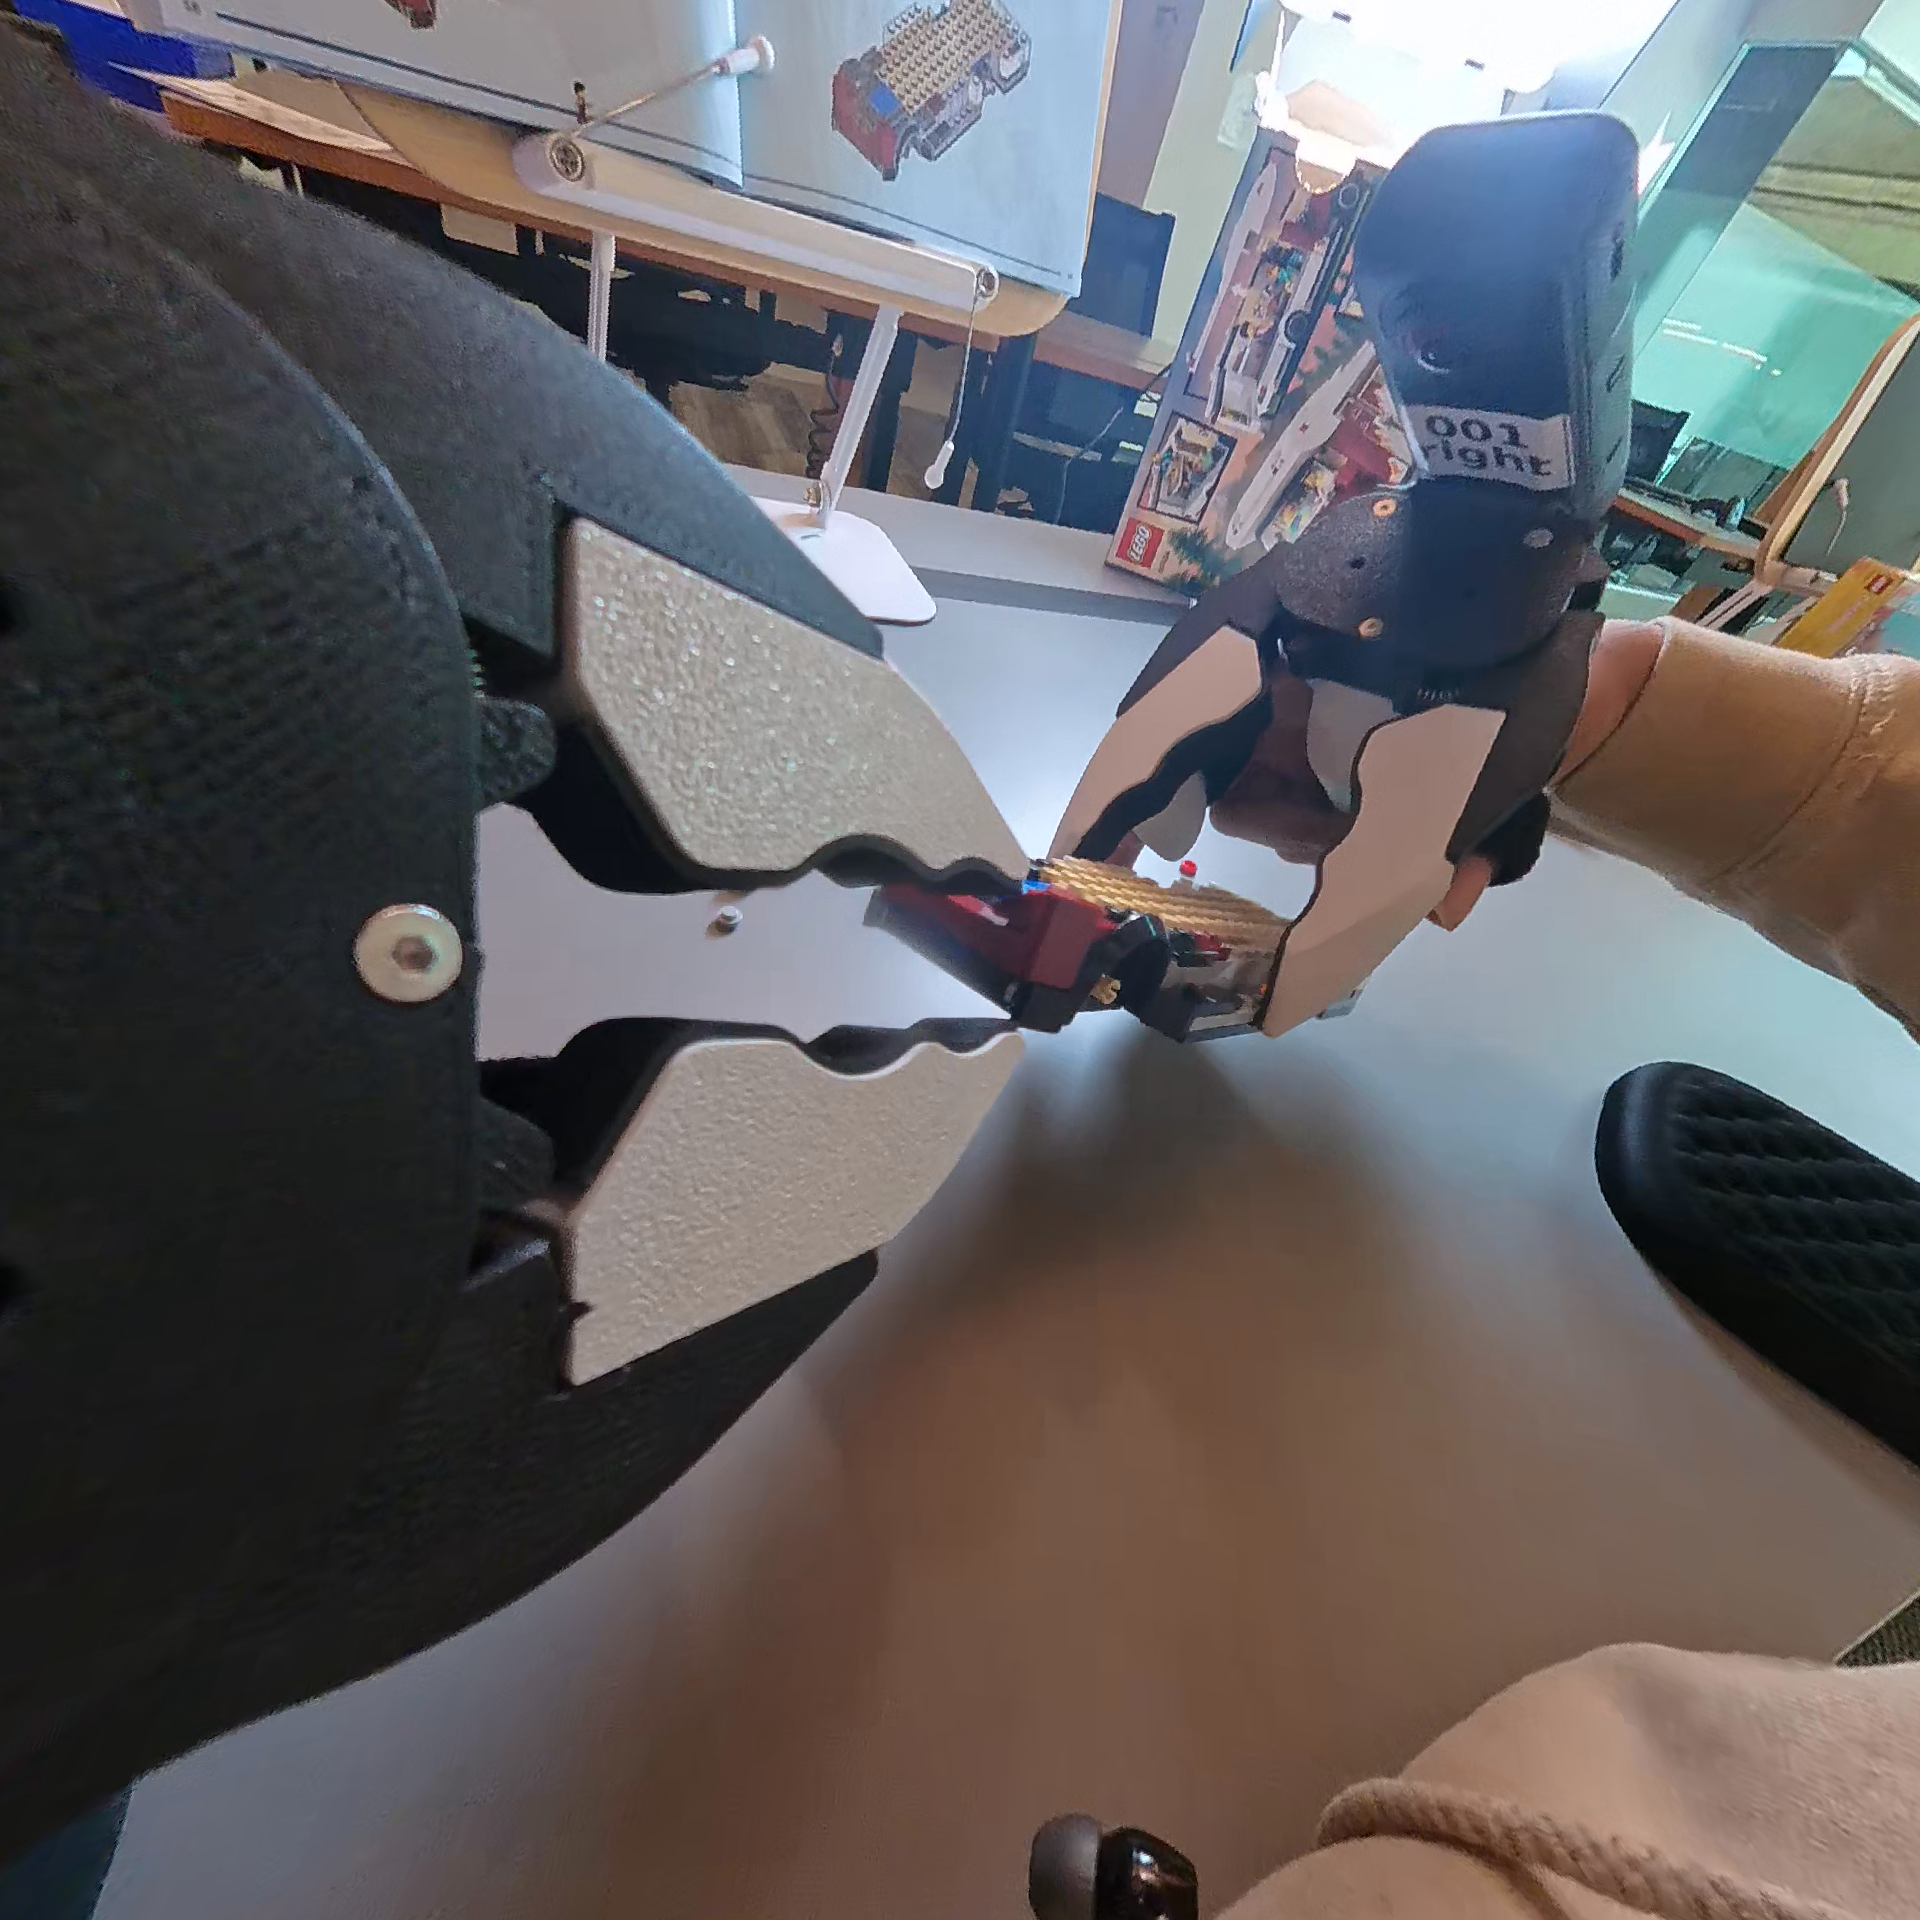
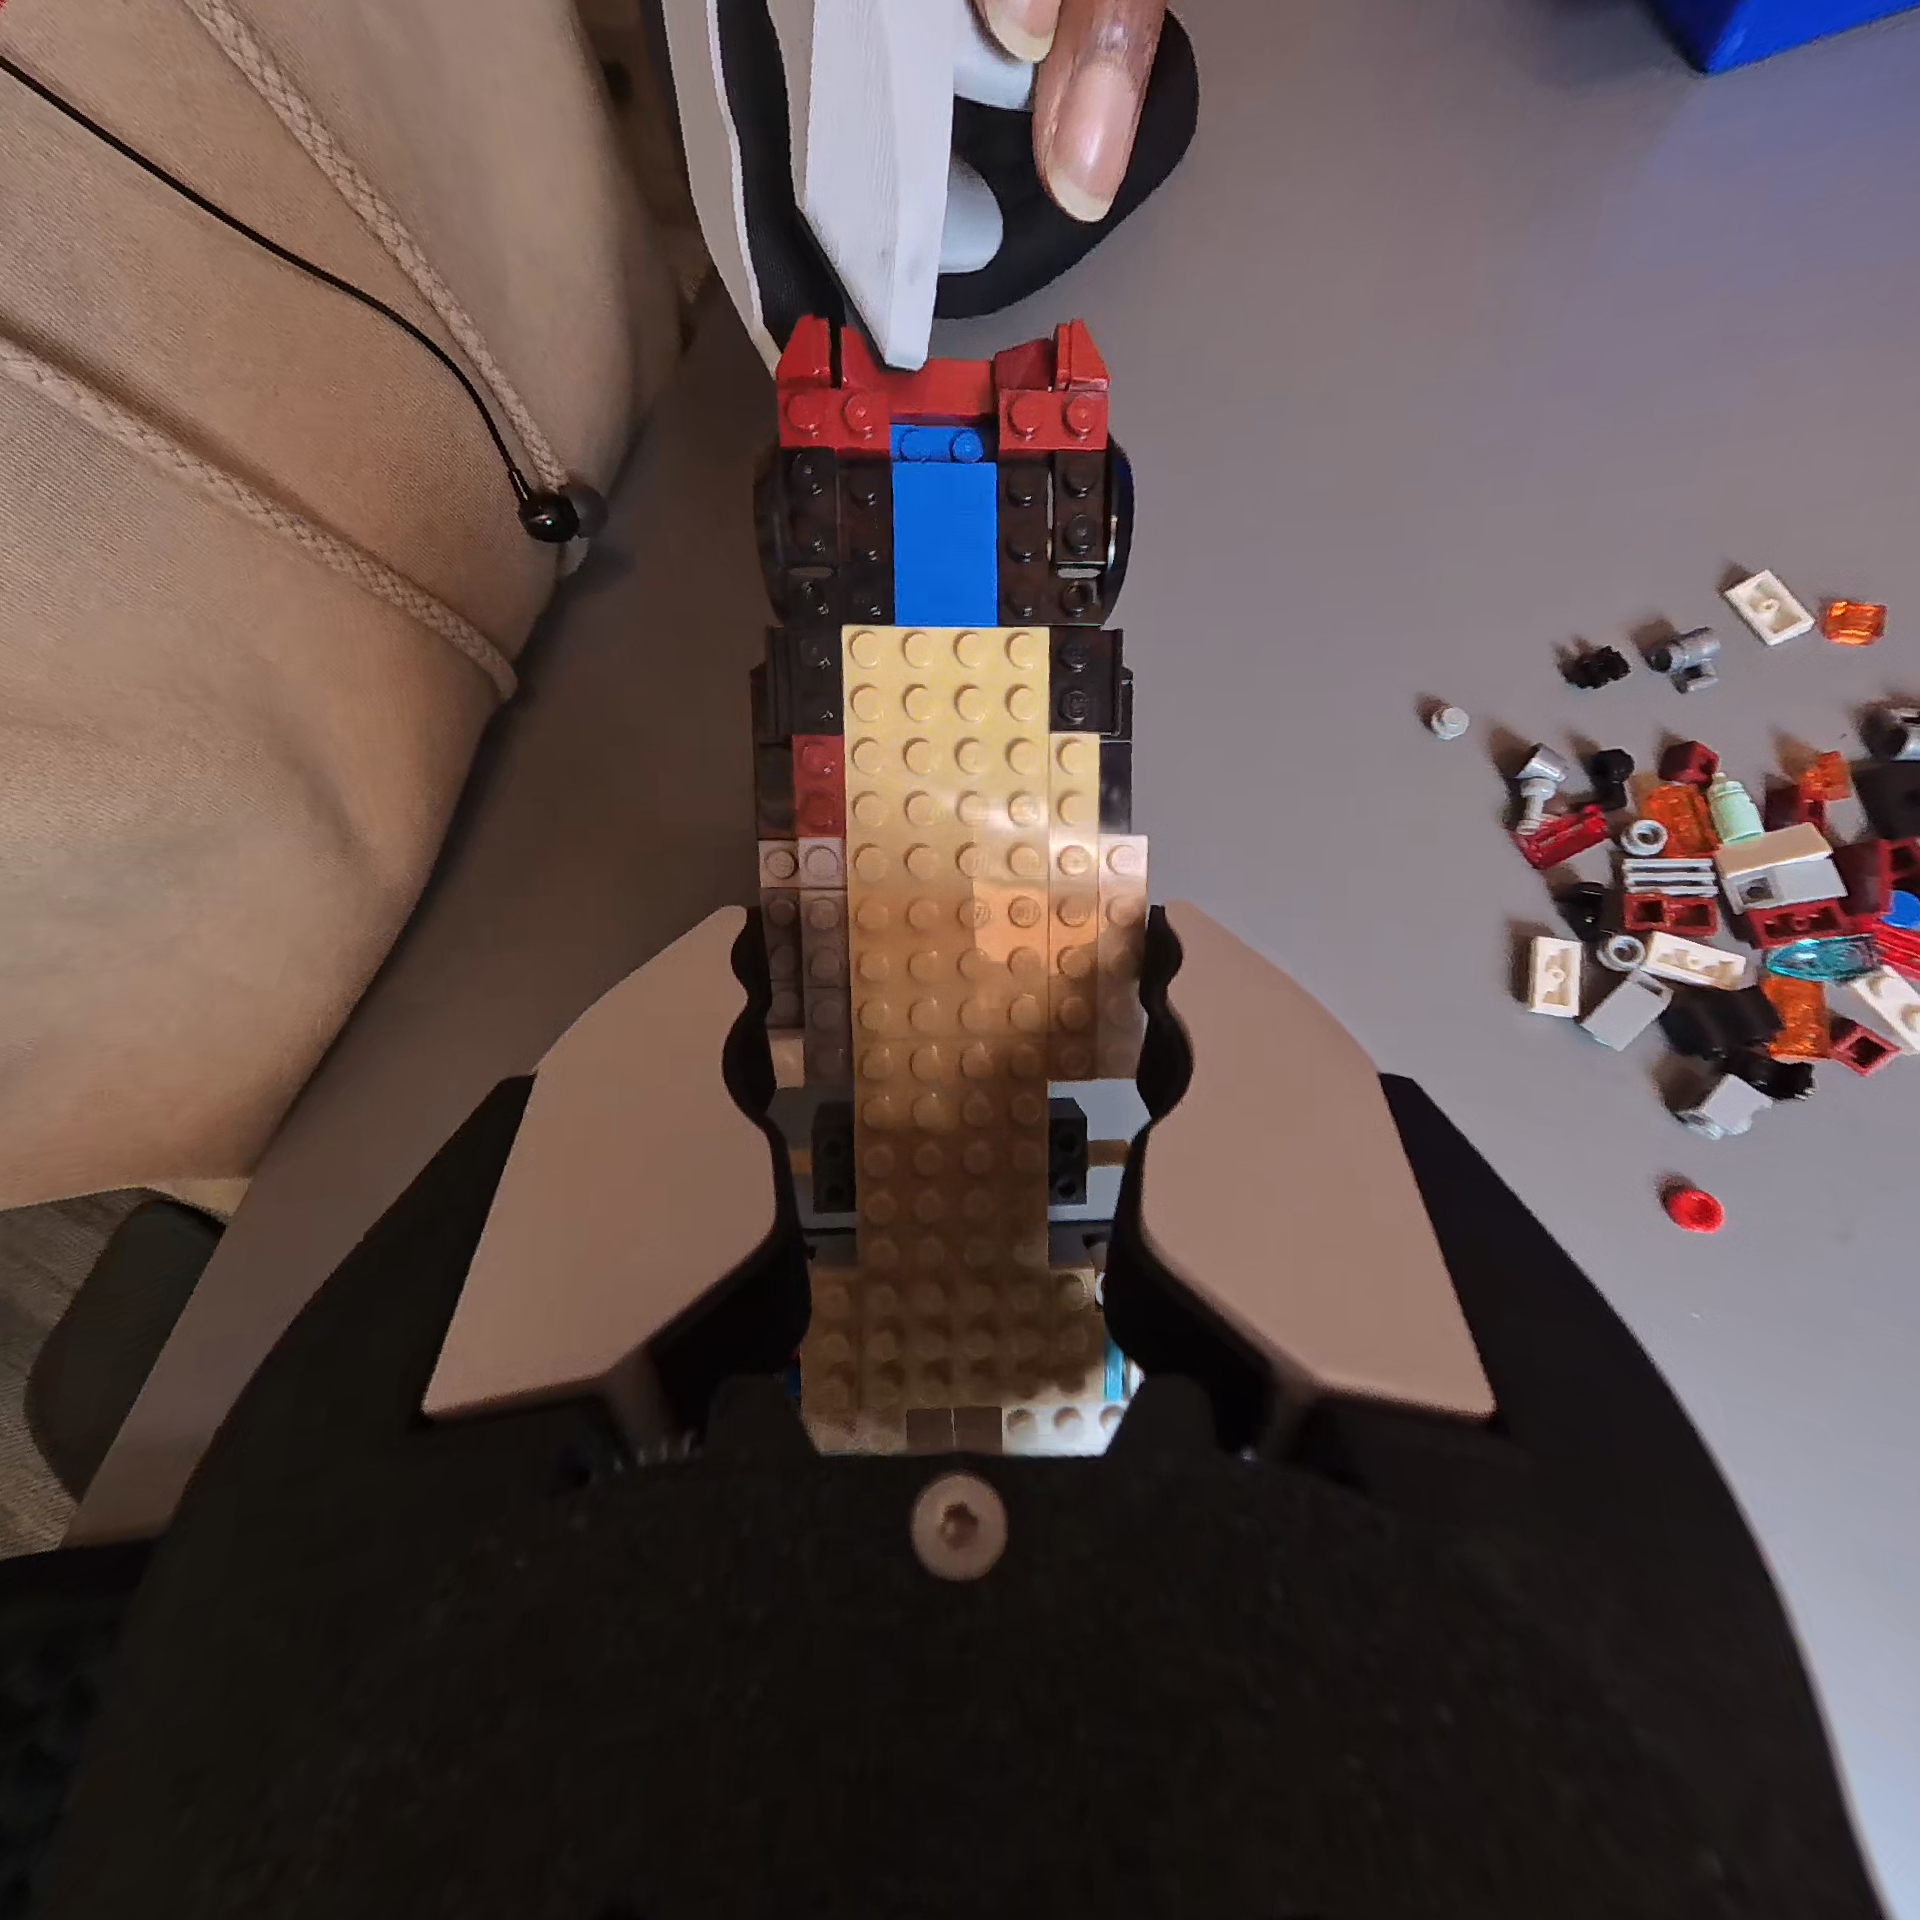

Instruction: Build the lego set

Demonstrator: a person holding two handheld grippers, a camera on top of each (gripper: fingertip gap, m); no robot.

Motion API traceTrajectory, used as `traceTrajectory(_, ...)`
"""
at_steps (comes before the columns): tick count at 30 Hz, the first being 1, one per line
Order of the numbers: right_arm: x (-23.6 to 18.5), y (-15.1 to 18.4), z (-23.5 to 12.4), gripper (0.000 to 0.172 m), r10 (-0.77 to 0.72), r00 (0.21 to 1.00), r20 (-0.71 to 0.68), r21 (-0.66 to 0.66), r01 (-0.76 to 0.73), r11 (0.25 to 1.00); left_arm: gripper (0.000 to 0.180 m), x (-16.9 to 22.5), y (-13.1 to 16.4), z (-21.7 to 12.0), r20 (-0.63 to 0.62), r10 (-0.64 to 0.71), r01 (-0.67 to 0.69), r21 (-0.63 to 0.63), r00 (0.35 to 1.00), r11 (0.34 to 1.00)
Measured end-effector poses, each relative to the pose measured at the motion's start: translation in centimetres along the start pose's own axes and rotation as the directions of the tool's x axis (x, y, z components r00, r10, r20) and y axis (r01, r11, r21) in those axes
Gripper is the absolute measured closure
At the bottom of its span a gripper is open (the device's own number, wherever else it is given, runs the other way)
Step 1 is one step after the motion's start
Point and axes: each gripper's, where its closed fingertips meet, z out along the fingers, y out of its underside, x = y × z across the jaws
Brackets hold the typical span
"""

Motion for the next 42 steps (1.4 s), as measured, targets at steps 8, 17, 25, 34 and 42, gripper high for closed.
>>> traceTrajectory(8, -1.0, -0.9, -0.2, 0.103, 0.055, 0.992, 0.115, 0.104, -0.067, 0.992, 0.160, -0.5, -1.4, -0.7, -0.015, -0.055, 0.056, 0.076, 0.998, 0.996)
traceTrajectory(17, -2.0, -2.1, -0.4, 0.103, 0.073, 0.972, 0.224, 0.192, -0.117, 0.974, 0.157, -1.2, -2.8, -1.3, -0.051, -0.017, 0.021, 0.086, 0.999, 0.996)
traceTrajectory(25, -2.4, -2.3, -0.4, 0.103, 0.075, 0.970, 0.230, 0.203, -0.123, 0.971, 0.159, -1.1, -3.2, -1.4, -0.080, -0.008, 0.014, 0.075, 0.997, 0.997)
traceTrajectory(34, -2.9, -2.2, -0.1, 0.103, 0.075, 0.968, 0.241, 0.202, -0.126, 0.971, 0.162, -0.6, -3.4, -1.6, -0.143, -0.048, 0.057, 0.064, 0.989, 0.996)
traceTrajectory(42, -3.1, -2.0, 0.4, 0.103, 0.074, 0.966, 0.246, 0.195, -0.125, 0.973, 0.162, -0.4, -3.4, -1.6, -0.169, -0.066, 0.079, 0.072, 0.983, 0.994)
